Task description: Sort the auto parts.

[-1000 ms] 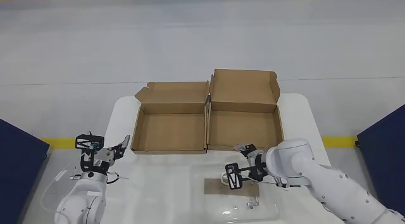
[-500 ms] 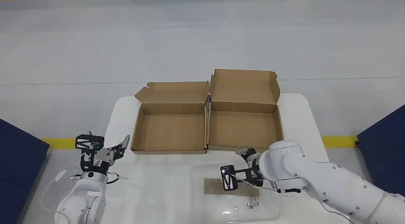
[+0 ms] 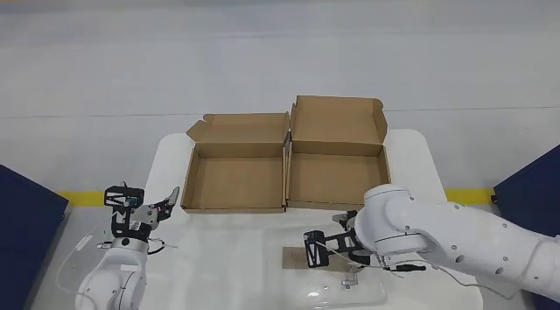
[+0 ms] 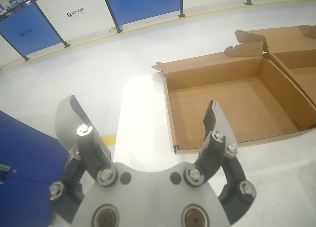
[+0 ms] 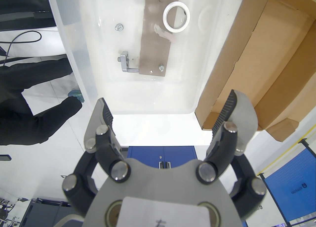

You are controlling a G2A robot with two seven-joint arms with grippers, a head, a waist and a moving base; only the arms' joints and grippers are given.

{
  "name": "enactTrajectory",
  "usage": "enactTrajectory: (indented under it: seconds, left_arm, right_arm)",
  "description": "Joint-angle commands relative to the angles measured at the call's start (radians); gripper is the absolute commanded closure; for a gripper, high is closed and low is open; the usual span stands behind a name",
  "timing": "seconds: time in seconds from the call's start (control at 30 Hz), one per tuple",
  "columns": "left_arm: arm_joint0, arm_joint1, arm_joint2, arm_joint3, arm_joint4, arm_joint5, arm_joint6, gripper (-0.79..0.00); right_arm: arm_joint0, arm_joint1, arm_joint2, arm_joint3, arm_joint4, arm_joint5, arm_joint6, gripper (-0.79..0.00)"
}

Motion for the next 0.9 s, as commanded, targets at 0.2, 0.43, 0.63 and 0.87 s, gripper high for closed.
enactTrajectory:
  seconds: [0.2,0.43,0.63,0.87]
  left_arm:
    - [0.0,0.0,0.0,0.0,0.0,0.0,0.0,-0.785]
    - [0.0,0.0,0.0,0.0,0.0,0.0,0.0,-0.785]
    - [0.0,0.0,0.0,0.0,0.0,0.0,0.0,-0.785]
    - [0.0,0.0,0.0,0.0,0.0,0.0,0.0,-0.785]
  right_arm:
    - [-0.085,-0.019,-0.001,0.026,-0.055,0.012,0.012,-0.785]
    - [-0.131,-0.053,-0.001,0.078,-0.02,0.051,0.05,-0.785]
    - [-0.137,-0.071,-0.001,0.095,0.002,0.069,0.069,-0.785]
    - [-0.162,-0.073,-0.001,0.102,-0.062,0.077,0.076,-0.785]
